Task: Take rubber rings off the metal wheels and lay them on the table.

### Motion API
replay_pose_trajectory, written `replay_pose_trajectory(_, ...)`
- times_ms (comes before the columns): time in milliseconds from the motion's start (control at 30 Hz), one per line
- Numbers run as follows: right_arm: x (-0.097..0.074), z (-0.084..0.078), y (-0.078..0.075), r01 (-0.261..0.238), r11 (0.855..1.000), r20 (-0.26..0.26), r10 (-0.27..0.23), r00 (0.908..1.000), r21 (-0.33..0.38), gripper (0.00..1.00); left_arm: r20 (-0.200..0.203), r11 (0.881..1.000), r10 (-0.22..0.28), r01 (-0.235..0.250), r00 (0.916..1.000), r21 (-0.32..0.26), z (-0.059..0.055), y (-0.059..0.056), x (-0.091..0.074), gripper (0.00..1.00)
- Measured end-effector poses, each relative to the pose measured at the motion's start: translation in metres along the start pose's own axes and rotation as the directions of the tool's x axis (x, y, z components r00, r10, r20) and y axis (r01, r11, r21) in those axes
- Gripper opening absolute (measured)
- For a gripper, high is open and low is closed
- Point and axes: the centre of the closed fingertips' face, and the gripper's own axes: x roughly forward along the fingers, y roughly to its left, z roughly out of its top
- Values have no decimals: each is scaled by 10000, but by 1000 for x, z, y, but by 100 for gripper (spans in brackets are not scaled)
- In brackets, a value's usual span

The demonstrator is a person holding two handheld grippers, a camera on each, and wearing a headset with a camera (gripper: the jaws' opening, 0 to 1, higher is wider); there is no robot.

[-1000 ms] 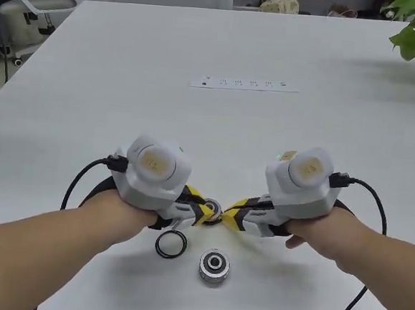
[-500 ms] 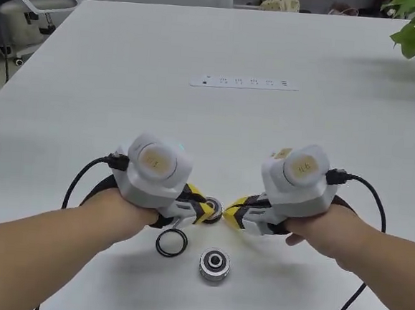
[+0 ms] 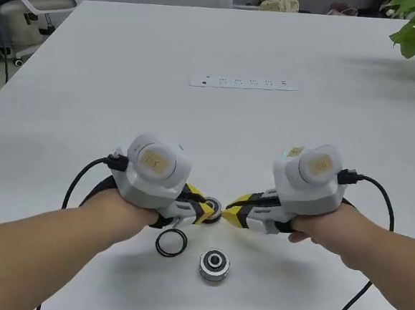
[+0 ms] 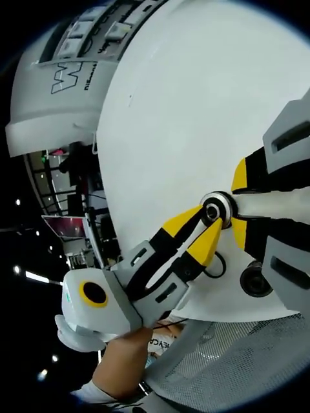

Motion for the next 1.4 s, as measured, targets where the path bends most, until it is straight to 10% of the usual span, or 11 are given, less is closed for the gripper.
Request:
replay_pose_trajectory(533, 12, 4, 3, 156, 9995, 427, -144, 9990, -279, 26, 24, 10000, -24, 24, 10000, 7, 0, 0, 0, 8)
replay_pose_trajectory(1400, 11, 1, 5, 39, 9987, 224, -27, 9997, -502, 17, 82, 10000, 38, -38, 10000, -51, 0, 0, 0, 8)
